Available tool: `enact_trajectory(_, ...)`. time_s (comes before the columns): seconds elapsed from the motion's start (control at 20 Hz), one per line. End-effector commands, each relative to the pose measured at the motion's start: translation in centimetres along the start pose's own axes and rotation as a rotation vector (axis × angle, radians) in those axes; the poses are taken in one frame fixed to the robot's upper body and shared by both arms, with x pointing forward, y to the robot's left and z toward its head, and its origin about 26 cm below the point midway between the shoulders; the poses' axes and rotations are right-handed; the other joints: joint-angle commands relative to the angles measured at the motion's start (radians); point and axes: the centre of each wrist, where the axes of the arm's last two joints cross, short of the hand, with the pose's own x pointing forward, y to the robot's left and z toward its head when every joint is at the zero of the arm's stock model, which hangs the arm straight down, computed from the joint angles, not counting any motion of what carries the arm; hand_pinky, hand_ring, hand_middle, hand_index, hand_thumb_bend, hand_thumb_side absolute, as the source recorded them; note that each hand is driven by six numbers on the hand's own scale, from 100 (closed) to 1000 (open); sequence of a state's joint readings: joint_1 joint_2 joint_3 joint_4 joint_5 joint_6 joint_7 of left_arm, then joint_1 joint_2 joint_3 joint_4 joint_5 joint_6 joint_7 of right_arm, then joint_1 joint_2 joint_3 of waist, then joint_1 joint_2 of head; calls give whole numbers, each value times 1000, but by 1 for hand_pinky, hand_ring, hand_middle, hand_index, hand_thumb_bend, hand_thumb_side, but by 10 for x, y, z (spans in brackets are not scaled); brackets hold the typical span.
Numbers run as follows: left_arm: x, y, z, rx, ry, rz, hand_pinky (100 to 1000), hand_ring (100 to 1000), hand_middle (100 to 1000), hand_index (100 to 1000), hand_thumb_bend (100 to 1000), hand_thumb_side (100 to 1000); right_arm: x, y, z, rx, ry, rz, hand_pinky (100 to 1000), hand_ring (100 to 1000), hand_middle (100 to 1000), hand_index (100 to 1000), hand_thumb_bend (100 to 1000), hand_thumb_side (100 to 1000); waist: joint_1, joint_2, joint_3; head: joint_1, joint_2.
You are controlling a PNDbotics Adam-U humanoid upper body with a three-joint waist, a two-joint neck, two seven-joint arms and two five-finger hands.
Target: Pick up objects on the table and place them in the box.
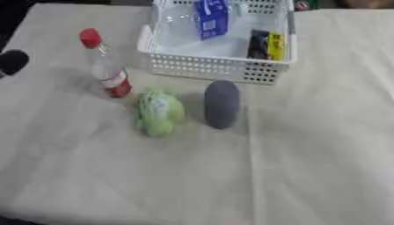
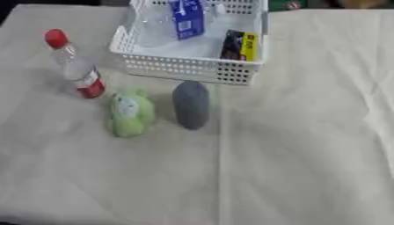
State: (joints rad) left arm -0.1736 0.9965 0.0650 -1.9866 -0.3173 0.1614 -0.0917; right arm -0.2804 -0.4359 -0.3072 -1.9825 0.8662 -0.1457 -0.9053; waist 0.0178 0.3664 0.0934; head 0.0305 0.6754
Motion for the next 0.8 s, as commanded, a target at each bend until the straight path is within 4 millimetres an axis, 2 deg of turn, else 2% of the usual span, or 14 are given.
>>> enact_trajectory(0.05,2,7,1,-84,19,5,1000,1000,1000,1000,744,1000,1,-2,-11,-20,-31,-8,910,870,789,888,100,1000,-1,-19,3,3,-11)
enact_trajectory(0.45,-1,-8,8,-214,76,53,1000,1000,1000,1000,743,1000,1,-2,-12,-22,-30,-11,910,869,787,885,100,1000,-5,-19,1,4,-17)
enact_trajectory(0.5,-1,-11,8,-230,85,62,1000,1000,1000,1000,716,1000,1,-2,-12,-23,-30,-11,910,869,787,884,100,1000,-5,-19,0,4,-19)
enact_trajectory(0.65,-1,-14,9,-249,101,78,1000,1000,1000,1000,710,1000,1,-2,-12,-23,-29,-12,910,869,787,884,100,1000,-7,-20,-2,5,-21)
enact_trajectory(0.7,-1,-14,9,-250,108,84,1000,1000,1000,1000,648,988,1,-2,-12,-23,-30,-12,910,869,786,883,100,1000,-7,-20,-2,6,-22)
enact_trajectory(0.8,0,-16,9,-254,121,107,1000,1000,1000,1000,622,963,1,-2,-12,-24,-29,-12,910,869,785,882,100,1000,-8,-19,-3,8,-23)
